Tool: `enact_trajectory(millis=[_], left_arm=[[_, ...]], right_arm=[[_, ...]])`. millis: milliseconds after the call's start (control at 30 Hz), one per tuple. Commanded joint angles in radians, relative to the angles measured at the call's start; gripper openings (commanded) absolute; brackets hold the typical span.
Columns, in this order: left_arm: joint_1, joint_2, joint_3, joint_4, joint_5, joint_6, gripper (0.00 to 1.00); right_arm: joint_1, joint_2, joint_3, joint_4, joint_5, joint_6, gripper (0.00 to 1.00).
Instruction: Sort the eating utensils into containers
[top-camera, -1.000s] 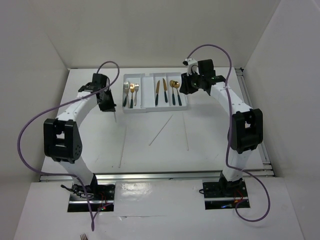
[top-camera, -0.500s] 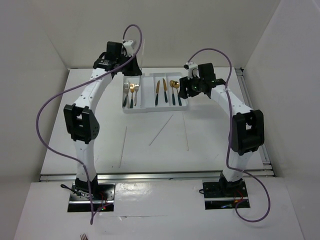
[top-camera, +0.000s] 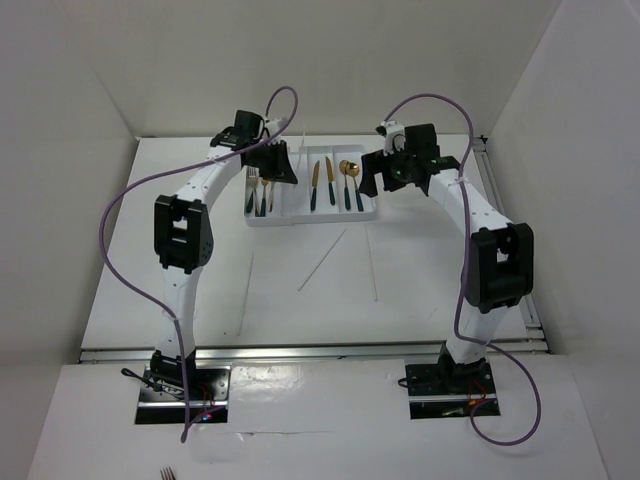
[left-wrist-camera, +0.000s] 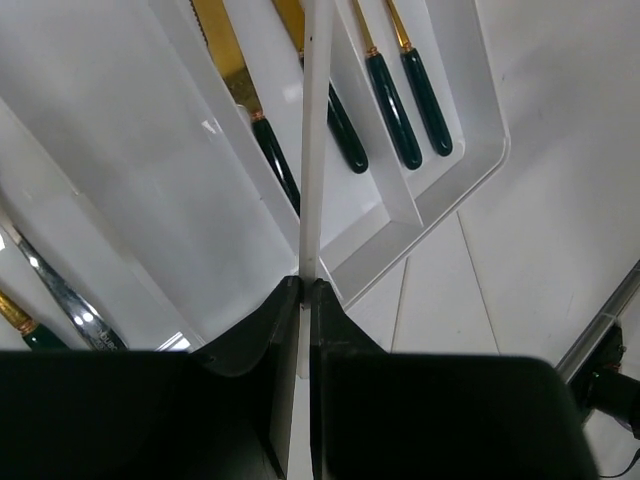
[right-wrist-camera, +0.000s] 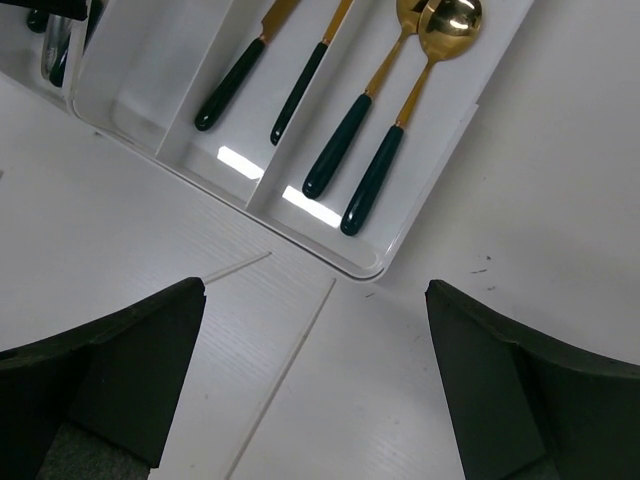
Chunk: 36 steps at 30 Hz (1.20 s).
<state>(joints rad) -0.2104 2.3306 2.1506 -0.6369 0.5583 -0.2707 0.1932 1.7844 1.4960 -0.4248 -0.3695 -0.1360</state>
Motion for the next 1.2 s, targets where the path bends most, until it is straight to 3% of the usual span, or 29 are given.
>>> enact_trajectory(millis=[0, 567, 1167], left_arm=[[0.0, 0.019, -0.011, 0.046, 0.057, -0.039, 0.0], [0.0, 0.079, -0.094, 0.097, 0.051, -0.171, 0.02], [0.052, 0.036, -0.133, 0.19, -0.115, -0.286, 0.0]], right_arm=[[-0.014, -0.033, 0.015, -0.011, 0.007, 0.003, 0.99], [-0.032, 0.007, 0.061, -0.042, -0.002, -0.007, 0.99], [-0.032, 0.053, 0.073, -0.06, -0.011, -0.016, 0.98]])
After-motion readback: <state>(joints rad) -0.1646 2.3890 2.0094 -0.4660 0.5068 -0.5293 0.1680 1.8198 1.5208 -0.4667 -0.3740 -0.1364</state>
